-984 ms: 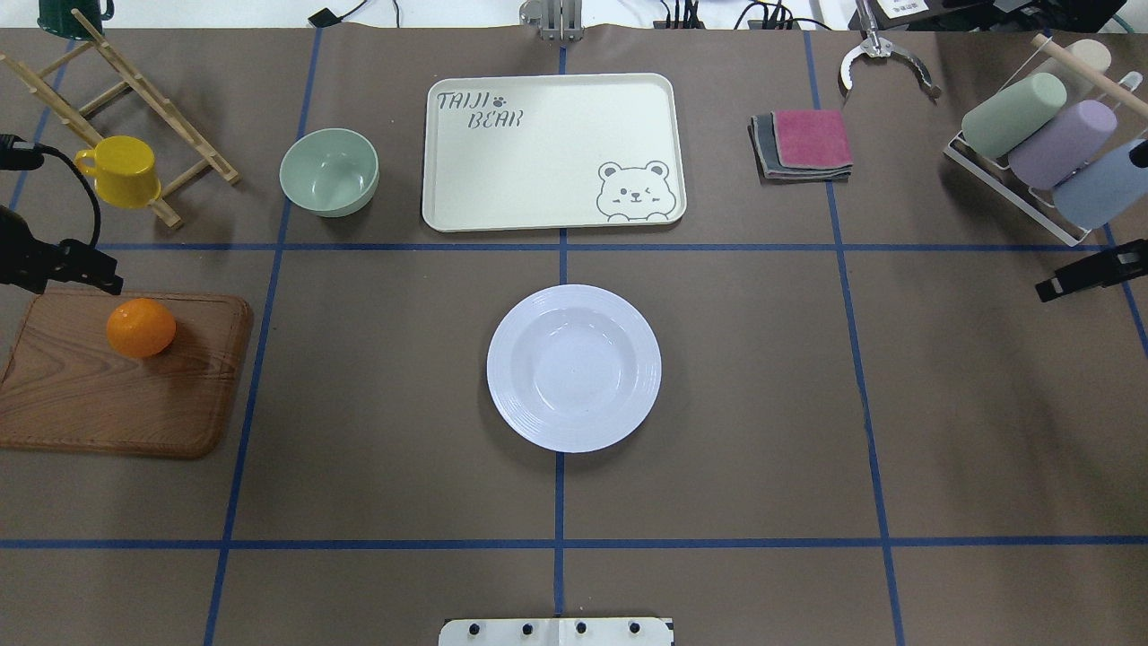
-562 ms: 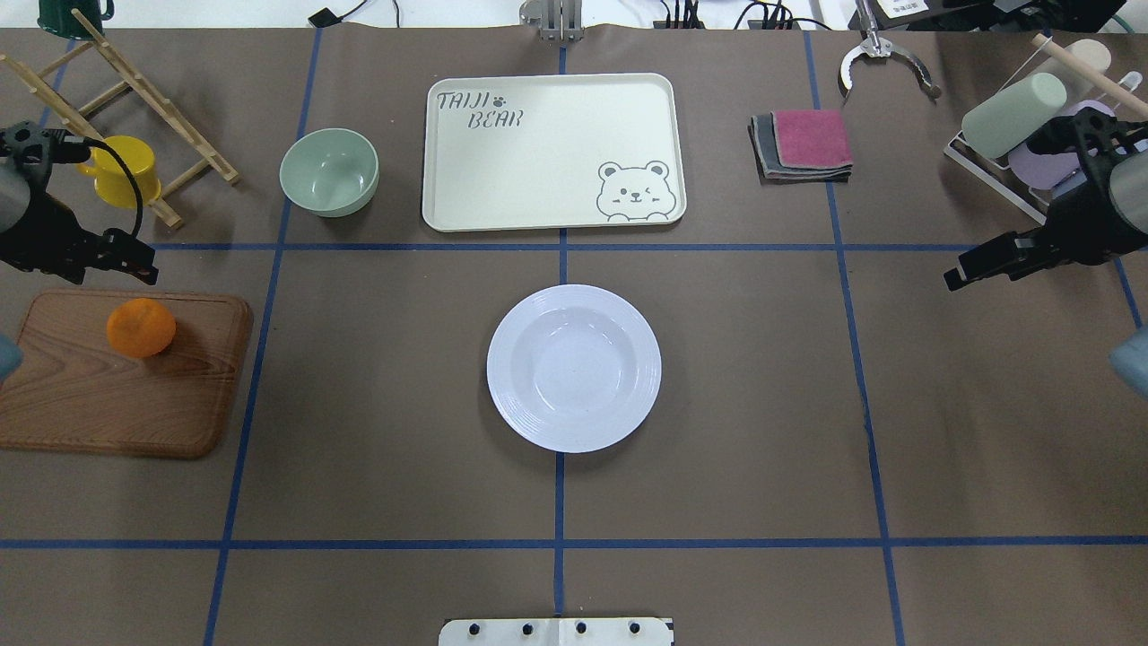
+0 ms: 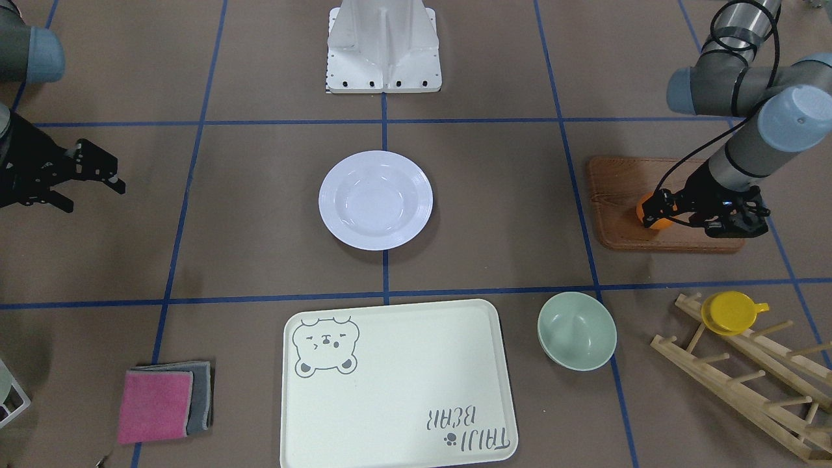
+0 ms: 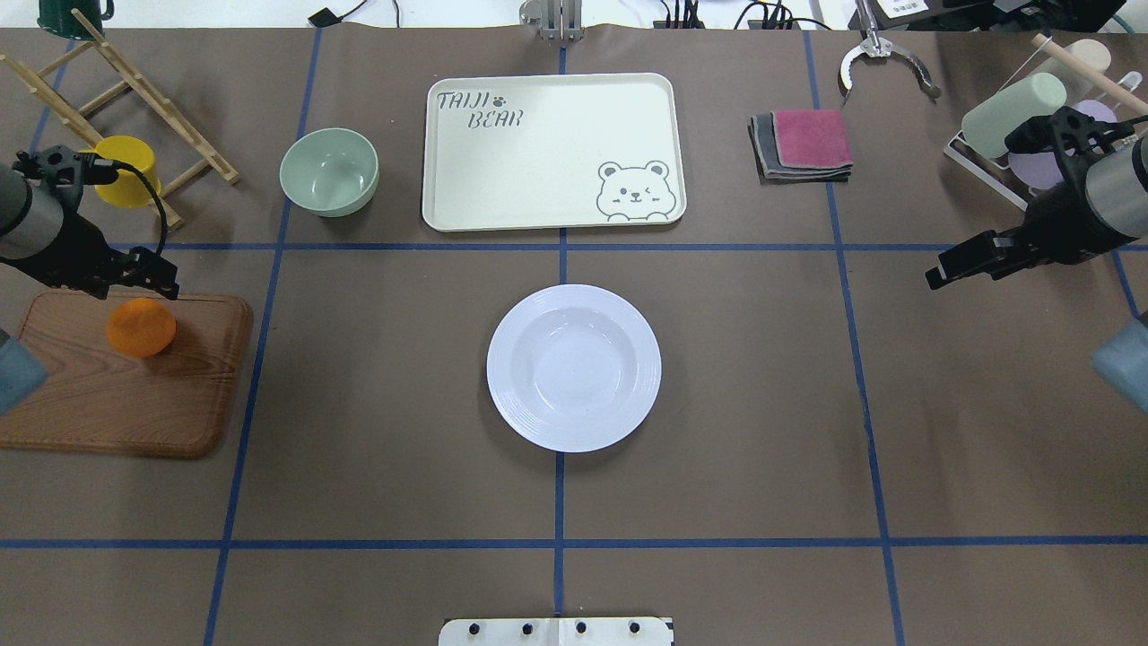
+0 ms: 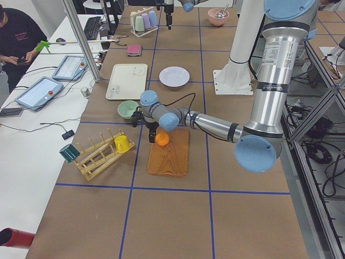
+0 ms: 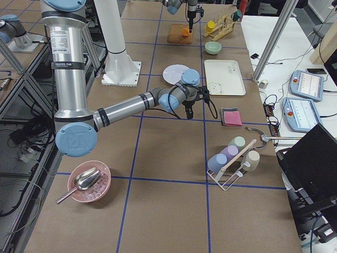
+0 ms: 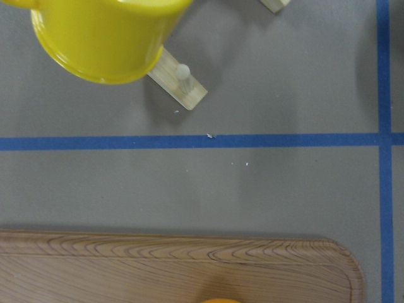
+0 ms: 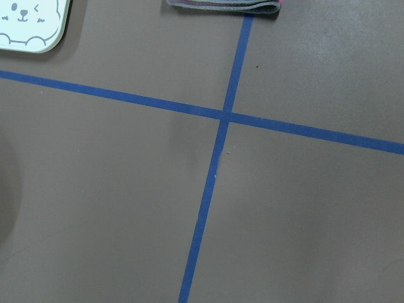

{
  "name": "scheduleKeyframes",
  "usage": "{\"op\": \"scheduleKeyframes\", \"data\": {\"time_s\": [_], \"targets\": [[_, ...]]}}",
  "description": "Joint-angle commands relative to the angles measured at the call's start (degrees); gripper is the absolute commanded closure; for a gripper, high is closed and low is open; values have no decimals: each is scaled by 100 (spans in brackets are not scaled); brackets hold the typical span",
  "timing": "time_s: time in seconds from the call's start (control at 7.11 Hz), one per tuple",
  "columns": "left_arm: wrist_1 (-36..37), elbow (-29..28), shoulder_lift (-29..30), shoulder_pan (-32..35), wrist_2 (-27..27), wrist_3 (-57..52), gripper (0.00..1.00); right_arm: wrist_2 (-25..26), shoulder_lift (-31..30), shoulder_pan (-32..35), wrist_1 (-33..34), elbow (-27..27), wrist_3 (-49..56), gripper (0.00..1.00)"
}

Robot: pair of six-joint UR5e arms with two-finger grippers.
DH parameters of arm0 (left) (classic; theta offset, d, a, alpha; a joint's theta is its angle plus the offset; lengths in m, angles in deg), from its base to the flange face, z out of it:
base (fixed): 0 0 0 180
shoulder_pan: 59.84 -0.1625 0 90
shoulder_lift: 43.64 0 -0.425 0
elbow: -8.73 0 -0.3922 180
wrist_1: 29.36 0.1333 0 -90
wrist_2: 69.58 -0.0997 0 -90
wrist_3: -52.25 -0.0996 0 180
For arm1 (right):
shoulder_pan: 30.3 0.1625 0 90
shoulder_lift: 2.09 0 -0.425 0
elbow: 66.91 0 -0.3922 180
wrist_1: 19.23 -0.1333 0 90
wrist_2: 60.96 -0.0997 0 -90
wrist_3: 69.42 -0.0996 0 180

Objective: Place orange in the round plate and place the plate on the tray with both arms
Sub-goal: 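Grasp the orange on the wooden board with the left gripper while the right arm advances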

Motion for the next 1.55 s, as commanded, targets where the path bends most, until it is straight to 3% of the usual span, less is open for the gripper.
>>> {"op": "scheduleKeyframes", "data": {"time_s": [0.0,0.28,0.42,0.56,0.7,1.12,1.27,1.41], "targets": [[-521,-78,-251,-264,-116,338,1,4,2,-12,0,9,-2,0],[-567,-61,-279,-317,-107,375,4,-5,28,-74,0,18,-2,0],[-559,-52,-279,-317,-98,497,32,-5,28,-83,0,44,-2,0],[-550,-43,-279,-317,-55,506,73,-5,28,-83,0,44,-2,0],[-558,70,-279,-317,-89,515,76,-5,28,-83,0,44,-2,0],[-445,368,-235,-309,-89,541,69,-5,37,-83,0,35,-2,0],[-122,509,9,-335,-98,768,69,-14,37,-135,9,44,-2,0],[586,624,681,-379,-107,1023,69,-5,168,-327,9,44,-54,0]]}}
